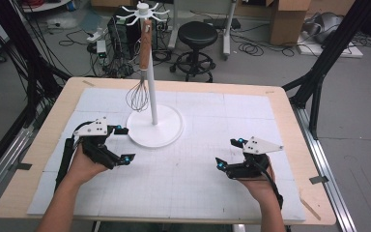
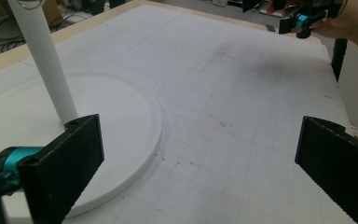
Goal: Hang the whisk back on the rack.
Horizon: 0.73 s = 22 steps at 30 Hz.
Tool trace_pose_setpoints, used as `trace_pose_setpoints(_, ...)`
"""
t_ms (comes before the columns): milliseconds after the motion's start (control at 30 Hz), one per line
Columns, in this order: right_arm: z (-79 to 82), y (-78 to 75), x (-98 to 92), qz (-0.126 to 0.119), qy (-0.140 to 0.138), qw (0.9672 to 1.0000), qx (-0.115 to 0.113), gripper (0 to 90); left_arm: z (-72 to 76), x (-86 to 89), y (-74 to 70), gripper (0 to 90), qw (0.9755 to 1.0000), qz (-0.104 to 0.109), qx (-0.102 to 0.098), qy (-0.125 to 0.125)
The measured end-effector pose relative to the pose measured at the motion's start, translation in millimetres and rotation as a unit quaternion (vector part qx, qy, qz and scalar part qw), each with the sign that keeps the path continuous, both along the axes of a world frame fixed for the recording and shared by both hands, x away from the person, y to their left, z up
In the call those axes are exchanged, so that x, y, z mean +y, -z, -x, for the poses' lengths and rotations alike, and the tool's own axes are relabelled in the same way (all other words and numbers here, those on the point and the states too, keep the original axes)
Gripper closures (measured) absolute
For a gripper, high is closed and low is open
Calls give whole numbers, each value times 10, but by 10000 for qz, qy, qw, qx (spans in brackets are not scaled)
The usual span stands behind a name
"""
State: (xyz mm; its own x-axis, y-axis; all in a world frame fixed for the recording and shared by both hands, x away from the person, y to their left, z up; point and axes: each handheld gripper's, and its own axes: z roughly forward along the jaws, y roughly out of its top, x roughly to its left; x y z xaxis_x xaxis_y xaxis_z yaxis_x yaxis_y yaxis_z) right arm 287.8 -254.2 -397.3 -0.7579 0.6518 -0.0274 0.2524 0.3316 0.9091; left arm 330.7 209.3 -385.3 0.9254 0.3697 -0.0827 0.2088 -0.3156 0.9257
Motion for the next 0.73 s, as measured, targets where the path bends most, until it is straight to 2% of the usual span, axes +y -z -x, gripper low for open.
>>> trace_pose_setpoints(733,-5,-2,-21,5,0,10000,-4,136,1,-9,14,17,10000,-58,-3,-27)
